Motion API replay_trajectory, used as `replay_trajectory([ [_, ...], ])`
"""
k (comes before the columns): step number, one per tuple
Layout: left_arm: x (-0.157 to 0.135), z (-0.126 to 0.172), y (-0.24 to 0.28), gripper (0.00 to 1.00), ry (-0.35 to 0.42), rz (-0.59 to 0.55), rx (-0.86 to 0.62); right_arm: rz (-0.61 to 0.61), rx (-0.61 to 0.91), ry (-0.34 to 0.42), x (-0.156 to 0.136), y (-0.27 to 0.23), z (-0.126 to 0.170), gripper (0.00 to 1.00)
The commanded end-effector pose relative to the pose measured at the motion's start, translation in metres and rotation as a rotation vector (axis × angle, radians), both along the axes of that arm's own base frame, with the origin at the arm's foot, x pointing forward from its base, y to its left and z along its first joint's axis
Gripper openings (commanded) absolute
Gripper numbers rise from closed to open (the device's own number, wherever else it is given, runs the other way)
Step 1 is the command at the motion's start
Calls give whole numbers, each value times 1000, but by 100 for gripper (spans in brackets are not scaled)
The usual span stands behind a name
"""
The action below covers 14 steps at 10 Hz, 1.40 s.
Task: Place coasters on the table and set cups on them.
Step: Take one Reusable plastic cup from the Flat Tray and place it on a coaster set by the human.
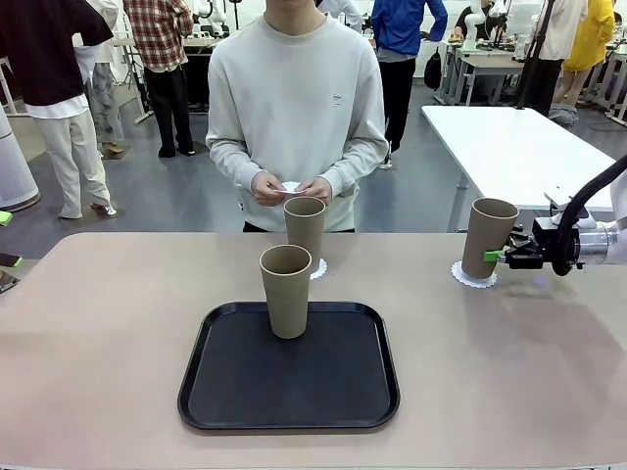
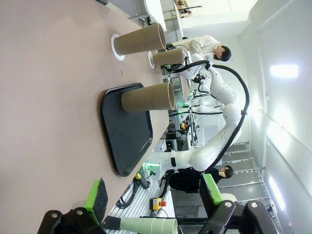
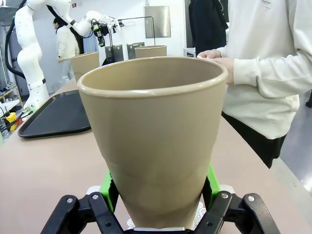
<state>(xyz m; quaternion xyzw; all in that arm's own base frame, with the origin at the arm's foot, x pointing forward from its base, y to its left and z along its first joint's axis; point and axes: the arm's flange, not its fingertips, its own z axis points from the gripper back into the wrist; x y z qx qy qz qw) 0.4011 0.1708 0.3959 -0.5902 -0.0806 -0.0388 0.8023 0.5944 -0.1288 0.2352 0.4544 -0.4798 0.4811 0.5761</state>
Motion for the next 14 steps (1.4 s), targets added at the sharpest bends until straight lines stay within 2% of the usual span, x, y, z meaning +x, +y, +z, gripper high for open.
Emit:
replay_trajectory([
  [1,-1,1,2,100,-13,-13,-2,0,-17,-4,12,1,-6,82],
  [6,-1,1,2,100,-13,-13,-2,0,-13,20,15,3,-10,82],
  [7,-1,1,2,100,-13,-13,-2,-5,-11,26,16,2,-10,100],
  [14,-1,1,2,100,-13,-13,-2,7,-13,47,18,-7,-7,100],
])
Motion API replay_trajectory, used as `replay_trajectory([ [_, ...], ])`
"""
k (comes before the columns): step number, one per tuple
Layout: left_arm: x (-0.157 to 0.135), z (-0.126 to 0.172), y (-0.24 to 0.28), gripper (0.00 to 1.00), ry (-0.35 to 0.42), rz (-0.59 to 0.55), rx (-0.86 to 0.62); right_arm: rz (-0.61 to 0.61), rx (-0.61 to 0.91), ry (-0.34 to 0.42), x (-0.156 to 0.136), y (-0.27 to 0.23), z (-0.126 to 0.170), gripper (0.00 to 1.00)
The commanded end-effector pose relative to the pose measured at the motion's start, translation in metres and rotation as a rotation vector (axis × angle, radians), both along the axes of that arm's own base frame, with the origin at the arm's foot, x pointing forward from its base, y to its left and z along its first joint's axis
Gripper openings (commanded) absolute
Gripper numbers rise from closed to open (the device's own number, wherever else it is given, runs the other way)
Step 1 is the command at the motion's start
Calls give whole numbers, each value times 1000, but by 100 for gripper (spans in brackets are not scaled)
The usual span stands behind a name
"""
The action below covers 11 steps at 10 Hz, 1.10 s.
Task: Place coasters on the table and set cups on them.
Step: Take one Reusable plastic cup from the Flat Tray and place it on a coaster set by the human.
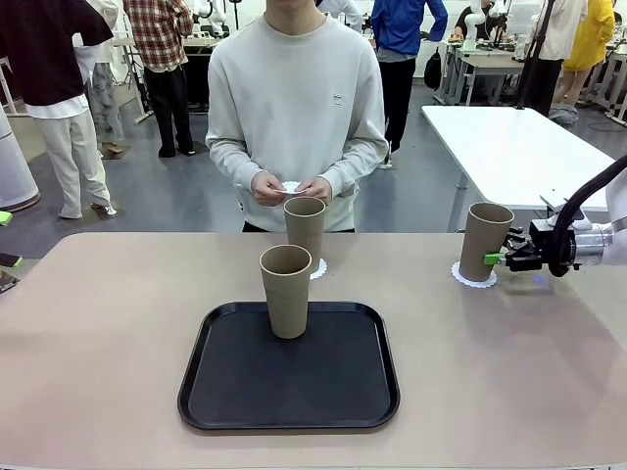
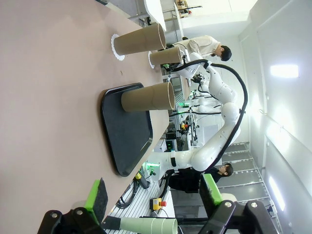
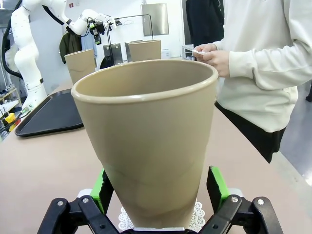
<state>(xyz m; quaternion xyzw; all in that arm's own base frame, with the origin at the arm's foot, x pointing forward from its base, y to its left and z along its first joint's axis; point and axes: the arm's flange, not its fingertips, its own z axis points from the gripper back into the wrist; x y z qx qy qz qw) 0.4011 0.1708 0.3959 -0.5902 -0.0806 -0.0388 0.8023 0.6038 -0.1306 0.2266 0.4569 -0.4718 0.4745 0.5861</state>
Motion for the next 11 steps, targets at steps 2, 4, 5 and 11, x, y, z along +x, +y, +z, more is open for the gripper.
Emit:
replay_trajectory([
  [2,-1,1,2,100,-13,-13,-2,25,0,36,10,-11,2,100],
  [4,-1,1,2,100,-13,-13,-2,35,4,51,11,-14,1,100],
  [5,-1,1,2,100,-13,-13,-2,38,10,56,12,-18,2,100],
  [11,-1,1,2,100,-13,-13,-2,41,6,74,6,-35,2,100],
])
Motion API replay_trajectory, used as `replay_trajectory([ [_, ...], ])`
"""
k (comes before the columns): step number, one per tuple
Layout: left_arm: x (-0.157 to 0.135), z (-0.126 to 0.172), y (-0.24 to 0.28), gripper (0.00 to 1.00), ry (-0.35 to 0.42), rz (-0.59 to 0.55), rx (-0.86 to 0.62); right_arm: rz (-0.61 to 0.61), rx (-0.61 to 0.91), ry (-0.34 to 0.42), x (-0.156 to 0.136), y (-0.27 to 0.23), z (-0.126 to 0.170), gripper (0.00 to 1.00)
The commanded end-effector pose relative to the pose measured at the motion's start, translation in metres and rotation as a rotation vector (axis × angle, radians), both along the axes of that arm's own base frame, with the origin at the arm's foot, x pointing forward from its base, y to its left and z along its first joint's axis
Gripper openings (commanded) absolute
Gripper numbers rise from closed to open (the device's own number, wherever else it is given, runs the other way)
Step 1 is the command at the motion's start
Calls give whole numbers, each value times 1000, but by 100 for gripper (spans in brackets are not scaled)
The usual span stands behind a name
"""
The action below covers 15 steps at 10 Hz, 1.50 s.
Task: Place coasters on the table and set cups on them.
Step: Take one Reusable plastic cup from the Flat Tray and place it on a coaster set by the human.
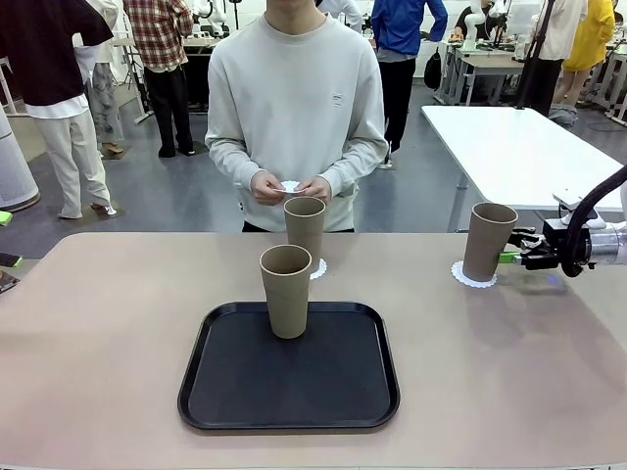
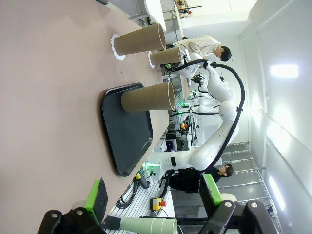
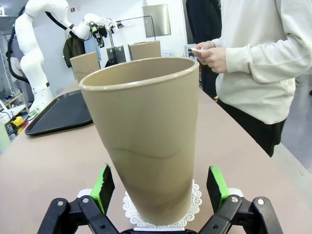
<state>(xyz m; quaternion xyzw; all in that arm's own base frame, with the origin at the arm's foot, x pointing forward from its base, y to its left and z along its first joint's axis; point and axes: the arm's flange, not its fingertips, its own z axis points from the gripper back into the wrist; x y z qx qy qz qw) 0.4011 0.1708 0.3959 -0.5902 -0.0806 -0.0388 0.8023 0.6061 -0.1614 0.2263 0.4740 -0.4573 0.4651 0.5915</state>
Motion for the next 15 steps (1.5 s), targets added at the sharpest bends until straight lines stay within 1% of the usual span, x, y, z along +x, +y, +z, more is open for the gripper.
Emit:
replay_trajectory([
  [1,-1,1,2,100,-13,-13,-2,32,-10,29,2,-7,5,100],
  [4,-1,1,2,100,-13,-13,-2,22,-23,36,-7,-22,15,100],
  [7,-1,1,2,100,-13,-13,-2,30,-77,51,-20,-38,34,100],
  [8,-1,1,2,100,-13,-13,-2,-12,-95,79,-30,-39,59,100],
  [9,-1,1,2,100,-13,-13,-2,-117,-181,90,-43,-31,94,100],
  [10,-1,1,2,100,-13,-13,-2,-189,-295,99,-54,-25,129,100],
  [11,-1,1,2,100,-13,-13,-2,-283,-360,159,-61,-22,163,100],
  [12,-1,1,2,100,-13,-13,-2,-334,-459,192,-74,-10,200,100],
  [13,-1,1,2,100,-13,-13,-2,-385,-505,226,-85,4,229,100],
  [14,-1,1,2,100,-13,-13,-2,-398,-538,274,-95,21,253,100],
  [15,-1,1,2,100,-13,-13,-2,-394,-554,310,-102,36,268,100],
])
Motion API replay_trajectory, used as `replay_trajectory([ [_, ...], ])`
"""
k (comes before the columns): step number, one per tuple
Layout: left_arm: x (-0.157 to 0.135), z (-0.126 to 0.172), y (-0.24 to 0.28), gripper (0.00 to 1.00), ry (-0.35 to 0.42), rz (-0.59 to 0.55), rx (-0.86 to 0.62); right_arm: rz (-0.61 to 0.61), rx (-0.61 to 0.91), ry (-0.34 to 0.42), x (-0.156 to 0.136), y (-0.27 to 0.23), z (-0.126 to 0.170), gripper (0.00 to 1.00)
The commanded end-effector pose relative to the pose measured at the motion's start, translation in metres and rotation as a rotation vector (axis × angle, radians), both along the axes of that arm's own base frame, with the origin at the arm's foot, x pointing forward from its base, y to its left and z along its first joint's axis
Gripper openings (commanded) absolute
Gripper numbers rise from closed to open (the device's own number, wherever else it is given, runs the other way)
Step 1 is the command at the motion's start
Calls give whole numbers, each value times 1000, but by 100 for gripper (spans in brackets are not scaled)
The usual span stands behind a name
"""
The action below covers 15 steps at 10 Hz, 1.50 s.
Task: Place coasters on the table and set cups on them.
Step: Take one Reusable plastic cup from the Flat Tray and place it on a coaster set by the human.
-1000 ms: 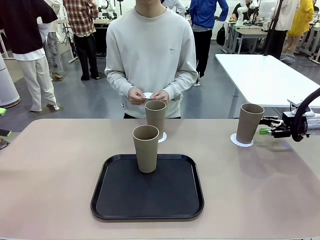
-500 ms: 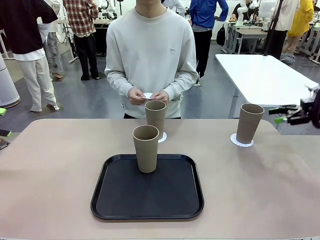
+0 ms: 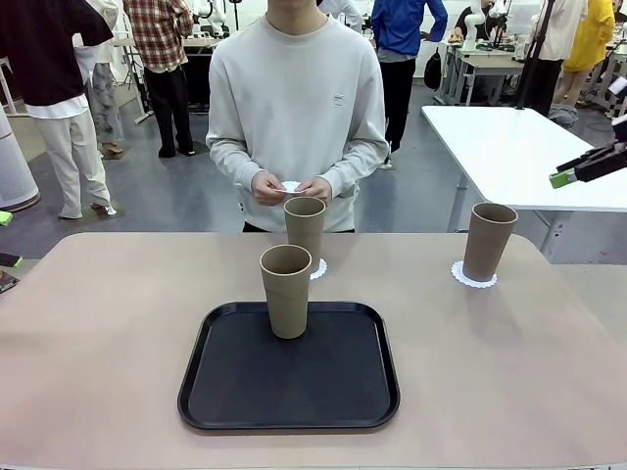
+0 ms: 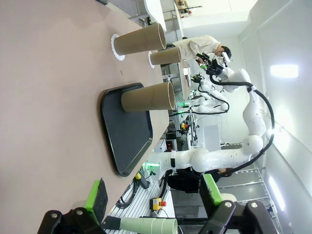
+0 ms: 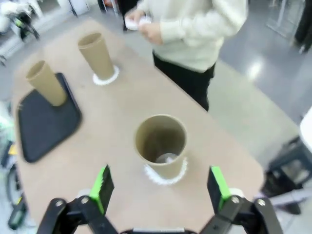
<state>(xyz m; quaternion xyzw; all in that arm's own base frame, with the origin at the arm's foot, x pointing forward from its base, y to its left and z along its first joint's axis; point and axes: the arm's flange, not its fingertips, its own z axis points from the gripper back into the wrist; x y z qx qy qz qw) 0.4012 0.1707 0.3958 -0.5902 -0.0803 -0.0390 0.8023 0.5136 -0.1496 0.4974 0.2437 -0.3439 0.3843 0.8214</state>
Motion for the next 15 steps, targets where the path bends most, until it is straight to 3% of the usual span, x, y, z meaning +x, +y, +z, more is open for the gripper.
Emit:
replay_trajectory([
  [1,-1,1,2,100,-13,-12,-2,-17,-31,144,-16,40,10,100],
  [3,-1,1,2,100,-13,-12,-2,-77,-162,170,-24,63,24,100],
  [7,-1,1,2,100,-13,-12,-2,-139,-488,323,-20,95,33,100],
  [8,-1,1,2,100,-13,-12,-2,-98,-492,323,-16,99,31,100],
  [9,-1,1,2,100,-13,-12,-2,-129,-423,263,-21,88,33,100],
  [15,-1,1,2,100,-13,-12,-2,-129,-423,263,-21,88,33,100],
])
